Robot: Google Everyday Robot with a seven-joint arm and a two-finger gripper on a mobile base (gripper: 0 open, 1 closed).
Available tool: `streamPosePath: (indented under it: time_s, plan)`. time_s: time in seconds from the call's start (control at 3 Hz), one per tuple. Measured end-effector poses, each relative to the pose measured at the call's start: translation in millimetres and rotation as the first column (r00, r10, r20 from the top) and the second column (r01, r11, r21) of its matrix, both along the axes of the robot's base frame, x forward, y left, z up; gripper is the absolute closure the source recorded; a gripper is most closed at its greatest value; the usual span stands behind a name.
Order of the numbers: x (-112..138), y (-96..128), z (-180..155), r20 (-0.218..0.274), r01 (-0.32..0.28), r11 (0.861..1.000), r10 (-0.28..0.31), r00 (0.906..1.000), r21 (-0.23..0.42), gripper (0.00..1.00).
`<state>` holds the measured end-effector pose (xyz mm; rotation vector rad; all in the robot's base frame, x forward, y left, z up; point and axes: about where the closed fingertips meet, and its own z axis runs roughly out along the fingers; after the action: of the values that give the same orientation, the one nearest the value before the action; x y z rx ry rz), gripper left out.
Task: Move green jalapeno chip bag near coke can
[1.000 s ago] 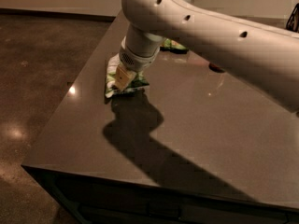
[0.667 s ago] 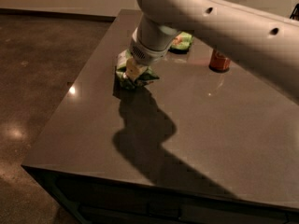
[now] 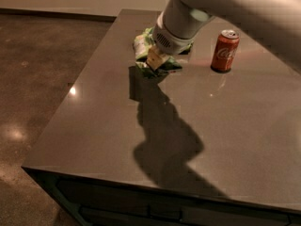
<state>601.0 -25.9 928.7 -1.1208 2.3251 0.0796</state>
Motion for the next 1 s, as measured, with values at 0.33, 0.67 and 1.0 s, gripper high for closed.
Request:
streamPosePath:
  time_s: [0.33,0.67,1.0]
  plan:
    - [1.3,-30.7,0.8,-0.015,-0.002,1.000,0.002,0.9999,-0.011,1.00]
    - [6.6,-55.6,-11.3,-0.059,-0.058,0.998,0.057,0.9967,-0.021,1.00]
    - [11.1,-75.5,-24.7,-0.093,-0.151,0.988,0.149,0.9845,-0.012,1.00]
